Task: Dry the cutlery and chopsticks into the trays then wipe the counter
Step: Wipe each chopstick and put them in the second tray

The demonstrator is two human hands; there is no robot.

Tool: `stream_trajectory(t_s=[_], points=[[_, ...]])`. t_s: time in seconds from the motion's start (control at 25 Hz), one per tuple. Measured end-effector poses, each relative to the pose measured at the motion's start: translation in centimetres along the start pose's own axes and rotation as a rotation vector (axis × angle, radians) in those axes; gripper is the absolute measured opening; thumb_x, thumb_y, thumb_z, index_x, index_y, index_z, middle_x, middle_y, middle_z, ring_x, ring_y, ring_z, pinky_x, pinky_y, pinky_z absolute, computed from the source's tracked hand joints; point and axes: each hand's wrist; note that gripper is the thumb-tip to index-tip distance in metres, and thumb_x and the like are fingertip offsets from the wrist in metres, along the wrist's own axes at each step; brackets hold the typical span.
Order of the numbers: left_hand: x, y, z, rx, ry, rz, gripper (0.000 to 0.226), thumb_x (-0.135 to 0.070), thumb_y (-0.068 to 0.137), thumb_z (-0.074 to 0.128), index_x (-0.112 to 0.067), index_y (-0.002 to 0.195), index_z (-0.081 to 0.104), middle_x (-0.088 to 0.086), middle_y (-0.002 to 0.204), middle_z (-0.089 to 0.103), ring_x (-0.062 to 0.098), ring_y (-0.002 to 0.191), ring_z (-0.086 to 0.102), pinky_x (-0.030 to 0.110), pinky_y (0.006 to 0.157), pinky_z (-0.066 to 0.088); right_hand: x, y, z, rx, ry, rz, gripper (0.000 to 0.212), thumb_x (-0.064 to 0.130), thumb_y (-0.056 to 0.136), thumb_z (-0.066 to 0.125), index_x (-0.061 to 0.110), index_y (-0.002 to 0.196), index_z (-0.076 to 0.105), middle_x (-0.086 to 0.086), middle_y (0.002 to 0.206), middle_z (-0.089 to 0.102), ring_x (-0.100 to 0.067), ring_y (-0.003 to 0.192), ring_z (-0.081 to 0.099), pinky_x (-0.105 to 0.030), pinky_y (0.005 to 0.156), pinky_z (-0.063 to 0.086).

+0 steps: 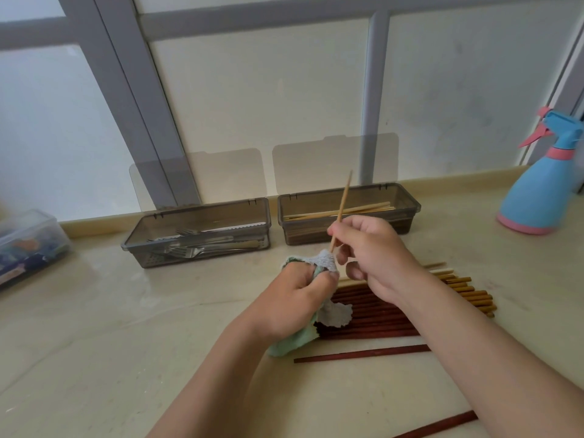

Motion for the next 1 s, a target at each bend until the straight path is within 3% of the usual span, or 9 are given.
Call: stream_trajectory(t_s=[0.12, 0.24, 0.36, 0.4, 0.52, 0.6, 0.64, 0.8, 1.0], points=[[-0.2, -0.1, 0.1, 0.051, 0.043, 0.02, 0.051, -0.022, 0.103, 0.047, -0.021, 0.055, 0.03, -0.008, 0.052, 0.026, 0.012, 0.05, 0.023, 0.029, 0.05, 0.023, 0.4, 0.6, -0.8, -0.147, 0.137, 0.078, 0.015, 0.02, 0.106, 0.05, 0.009, 0.101, 0.059, -0.007, 0.074, 0.072, -0.016, 0.053, 0.062, -0.027, 0.042, 0.036], [0.0, -0.2, -0.2, 0.027, 0.011, 0.003, 0.05, -0.019, 0.102, 0.048, -0.015, 0.054, 0.034, -0.004, 0.051, 0.028, 0.014, 0.048, 0.025, 0.029, 0.05, 0.023, 0.8, 1.4, -1.7, -0.293, 0.213, 0.035, 0.015, 0.024, 0.107, 0.046, 0.014, 0.106, 0.057, -0.01, 0.074, 0.068, -0.02, 0.052, 0.061, -0.028, 0.041, 0.041], [-0.2, -0.2, -0.4, -0.174, -0.07, -0.006, 0.052, -0.012, 0.103, 0.045, -0.009, 0.051, 0.043, -0.01, 0.044, 0.05, 0.006, 0.043, 0.049, 0.022, 0.051, 0.04, 1.8, 1.7, -3.0, -0.413, -0.066, -0.197, 0.015, 0.027, 0.108, 0.042, 0.023, 0.11, 0.057, -0.01, 0.083, 0.065, -0.021, 0.056, 0.063, -0.031, 0.043, 0.052], [0.1, 0.0, -0.6, -0.249, -0.103, -0.012, 0.05, -0.012, 0.103, 0.044, -0.004, 0.054, 0.045, -0.006, 0.046, 0.058, 0.009, 0.048, 0.059, 0.024, 0.054, 0.046, 2.0, 1.8, -3.4, -0.424, -0.146, -0.304, 0.015, 0.024, 0.108, 0.042, 0.027, 0.112, 0.056, -0.008, 0.085, 0.066, -0.021, 0.059, 0.066, -0.034, 0.049, 0.057], [0.8, 0.6, -1.0, -0.428, -0.194, -0.05, 0.047, -0.015, 0.102, 0.046, 0.0, 0.058, 0.037, 0.012, 0.05, 0.057, 0.032, 0.063, 0.071, 0.033, 0.053, 0.046, 2.1, 2.1, -3.9, -0.414, -0.242, -0.559, 0.022, 0.011, 0.107, 0.04, 0.027, 0.112, 0.055, -0.005, 0.092, 0.066, -0.017, 0.08, 0.072, -0.033, 0.071, 0.062], [0.7, 0.5, -1.2, -0.478, -0.207, -0.072, 0.049, -0.014, 0.102, 0.045, -0.002, 0.055, 0.036, -0.003, 0.046, 0.058, 0.032, 0.06, 0.069, 0.028, 0.049, 0.045, 1.7, 2.6, -3.8, -0.414, -0.335, -0.63, 0.023, 0.008, 0.106, 0.04, 0.025, 0.109, 0.056, -0.001, 0.097, 0.065, -0.017, 0.092, 0.07, -0.03, 0.082, 0.061], [0.6, 0.5, -1.2, -0.495, -0.206, -0.074, 0.051, -0.012, 0.102, 0.045, -0.007, 0.052, 0.034, -0.009, 0.041, 0.053, 0.024, 0.053, 0.064, 0.023, 0.047, 0.042, 1.3, 3.1, -3.8, -0.419, -0.407, -0.639, 0.024, 0.009, 0.106, 0.04, 0.024, 0.109, 0.059, 0.001, 0.099, 0.066, -0.017, 0.095, 0.069, -0.031, 0.086, 0.06], [0.2, 0.4, -1.2, -0.523, -0.195, -0.049, 0.054, -0.011, 0.102, 0.046, -0.016, 0.05, 0.029, -0.014, 0.037, 0.034, 0.005, 0.039, 0.044, 0.02, 0.046, 0.037, 0.2, 4.8, -4.0, -0.43, -0.676, -0.667, 0.027, 0.022, 0.103, 0.042, 0.025, 0.114, 0.067, 0.004, 0.099, 0.069, -0.021, 0.096, 0.065, -0.052, 0.088, 0.053], [0.0, 0.5, -1.3, -0.537, -0.201, -0.042, 0.05, -0.011, 0.102, 0.045, -0.01, 0.055, 0.029, -0.005, 0.043, 0.029, 0.002, 0.034, 0.041, 0.018, 0.042, 0.032, -0.6, 6.0, -3.8, -0.356, -1.0, -0.464, 0.031, 0.003, 0.103, 0.046, 0.009, 0.125, 0.067, -0.015, 0.112, 0.063, -0.034, 0.11, 0.058, -0.034, 0.086, 0.043]])
Point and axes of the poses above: each hand's wrist, its own y-axis towards the middle knuckle, its own z-axis out of the palm, x = y × z
